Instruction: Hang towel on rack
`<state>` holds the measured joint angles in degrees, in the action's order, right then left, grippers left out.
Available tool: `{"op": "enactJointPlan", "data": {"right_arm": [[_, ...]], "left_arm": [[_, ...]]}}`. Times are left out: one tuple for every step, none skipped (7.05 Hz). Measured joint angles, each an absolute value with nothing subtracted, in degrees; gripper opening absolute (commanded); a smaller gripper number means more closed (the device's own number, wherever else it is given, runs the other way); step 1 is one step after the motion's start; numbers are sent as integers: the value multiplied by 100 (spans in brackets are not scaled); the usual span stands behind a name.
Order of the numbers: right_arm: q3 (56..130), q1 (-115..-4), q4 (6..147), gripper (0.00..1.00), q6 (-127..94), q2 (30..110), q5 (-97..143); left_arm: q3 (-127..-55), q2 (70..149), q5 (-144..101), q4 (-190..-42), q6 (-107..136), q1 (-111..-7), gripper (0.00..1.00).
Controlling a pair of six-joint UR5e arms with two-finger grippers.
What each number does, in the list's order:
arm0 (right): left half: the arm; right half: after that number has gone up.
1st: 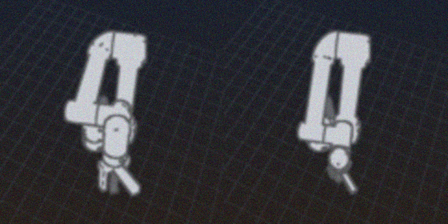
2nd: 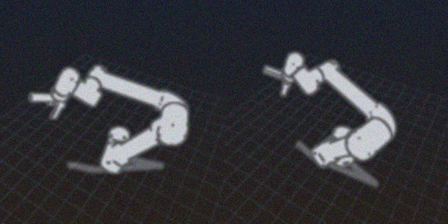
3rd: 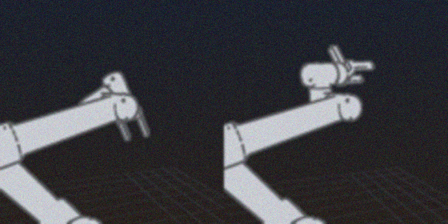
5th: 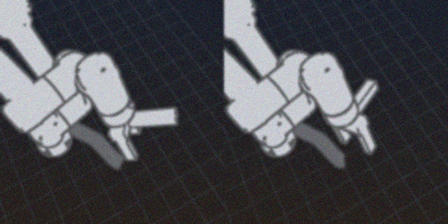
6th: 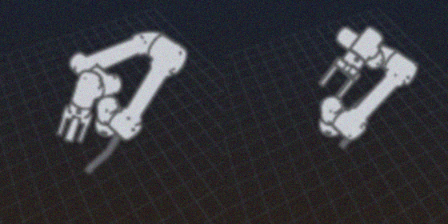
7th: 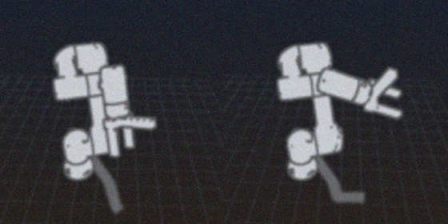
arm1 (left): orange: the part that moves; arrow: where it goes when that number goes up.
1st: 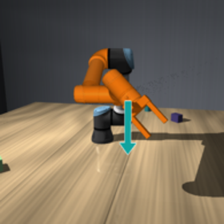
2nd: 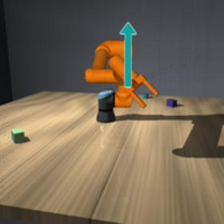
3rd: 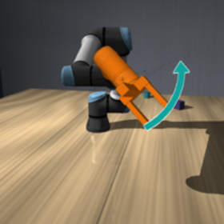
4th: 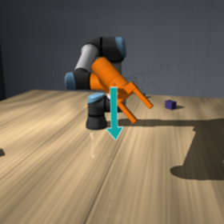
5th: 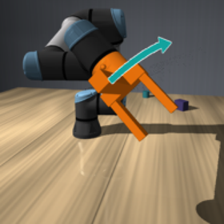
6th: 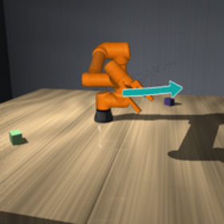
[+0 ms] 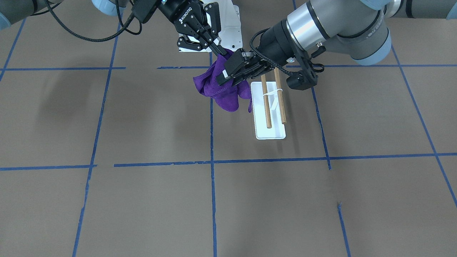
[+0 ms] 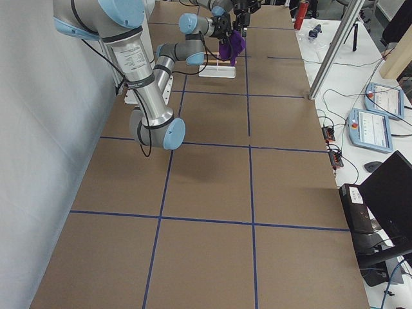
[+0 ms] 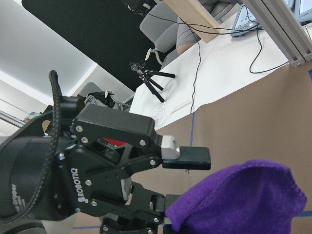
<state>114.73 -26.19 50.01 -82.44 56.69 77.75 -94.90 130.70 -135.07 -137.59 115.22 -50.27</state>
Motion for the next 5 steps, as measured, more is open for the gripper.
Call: {"op": "enactJointPlan", "data": {"right_arm": [[11485, -2619, 5001, 0, -8244, 5669, 7777], [11502, -2621, 5001, 0, -8244, 5669, 7778], [11519, -2622, 5001, 73, -8246, 5669, 7778], [11562, -2604, 5010, 100, -8257, 5672, 7774], [11621, -2578, 5028, 100, -8266, 5713, 7769]], "left_arm": [[-9501, 13064, -13574, -13734, 11525, -5028, 0], [-9518, 13055, -13678, -13720, 11526, -5042, 0], [-9534, 13048, -13776, -13714, 11526, -5067, 0], [-9540, 13046, -13820, -13710, 11529, -5087, 0], [-9543, 13045, -13836, -13705, 11533, -5102, 0]]}}
